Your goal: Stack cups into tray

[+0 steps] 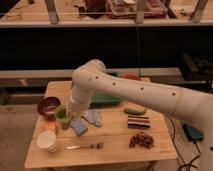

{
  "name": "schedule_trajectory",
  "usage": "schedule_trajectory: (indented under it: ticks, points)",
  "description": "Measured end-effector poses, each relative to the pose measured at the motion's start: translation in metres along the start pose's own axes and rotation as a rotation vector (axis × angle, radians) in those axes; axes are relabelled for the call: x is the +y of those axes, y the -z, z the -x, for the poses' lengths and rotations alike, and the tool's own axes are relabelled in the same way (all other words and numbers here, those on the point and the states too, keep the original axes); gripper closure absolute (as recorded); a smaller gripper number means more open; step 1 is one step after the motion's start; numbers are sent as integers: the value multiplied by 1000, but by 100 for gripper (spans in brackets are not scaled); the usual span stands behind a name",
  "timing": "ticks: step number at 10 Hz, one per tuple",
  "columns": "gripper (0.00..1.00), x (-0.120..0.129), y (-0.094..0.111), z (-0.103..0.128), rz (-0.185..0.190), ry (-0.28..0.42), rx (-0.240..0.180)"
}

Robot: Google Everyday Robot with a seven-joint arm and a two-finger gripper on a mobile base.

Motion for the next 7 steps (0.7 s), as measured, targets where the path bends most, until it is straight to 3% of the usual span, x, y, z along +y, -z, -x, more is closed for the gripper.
schedule_trajectory:
  ticks: [4, 7]
  points:
    - [89, -58, -36, 5, -29, 130, -101]
    - [89, -62, -48, 15, -15, 174, -140]
